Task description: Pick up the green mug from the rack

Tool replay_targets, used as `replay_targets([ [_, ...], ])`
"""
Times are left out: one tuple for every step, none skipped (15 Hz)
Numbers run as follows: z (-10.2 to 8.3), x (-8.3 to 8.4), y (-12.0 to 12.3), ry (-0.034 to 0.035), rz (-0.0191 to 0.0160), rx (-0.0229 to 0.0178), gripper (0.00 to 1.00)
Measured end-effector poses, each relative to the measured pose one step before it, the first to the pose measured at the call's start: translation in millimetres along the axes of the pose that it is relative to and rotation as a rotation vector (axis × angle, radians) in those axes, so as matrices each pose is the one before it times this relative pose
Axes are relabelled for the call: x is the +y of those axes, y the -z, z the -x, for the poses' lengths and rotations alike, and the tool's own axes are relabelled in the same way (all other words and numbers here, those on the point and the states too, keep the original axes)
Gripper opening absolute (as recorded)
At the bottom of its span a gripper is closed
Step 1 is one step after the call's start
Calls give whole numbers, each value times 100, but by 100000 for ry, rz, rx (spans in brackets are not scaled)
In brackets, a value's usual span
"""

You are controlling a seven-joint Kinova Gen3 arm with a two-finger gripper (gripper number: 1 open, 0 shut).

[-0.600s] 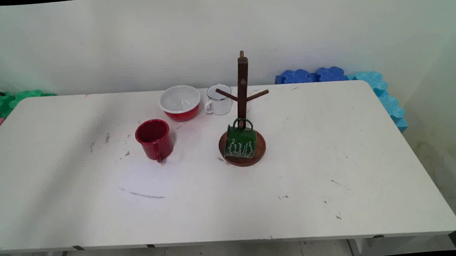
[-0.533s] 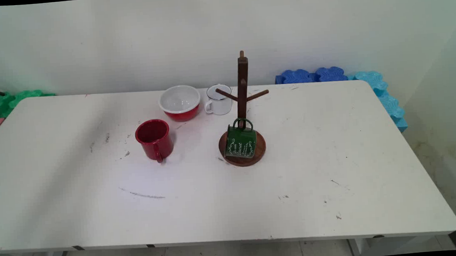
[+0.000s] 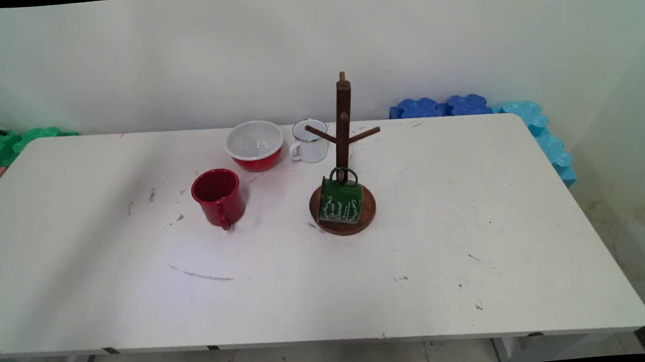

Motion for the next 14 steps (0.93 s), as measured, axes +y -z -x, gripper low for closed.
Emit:
replay_targets([
  [631,85,-107,413,194,-942,100],
  [551,61,-87,397,157,-801,100],
  [380,41,-65,264,108,-555,100],
  [562,53,-88,405,172,-779,100],
  [683,76,-103,546,277,-911,100],
  [704,65,-115,464,384,-886,100],
  [682,47,-118,374,392,-822,100],
  [568,16,-98,272,308,-657,100],
  [663,5,-140,395,334,-755,100],
  [547,-17,-127,384,230,-600,100],
  [633,-42,-168,530,243,-710,100],
  [624,-75,-188,580,172,-673,100],
  [515,-73,-158,523,129,-539,100],
  [575,-108,-199,602,124,-602,100],
])
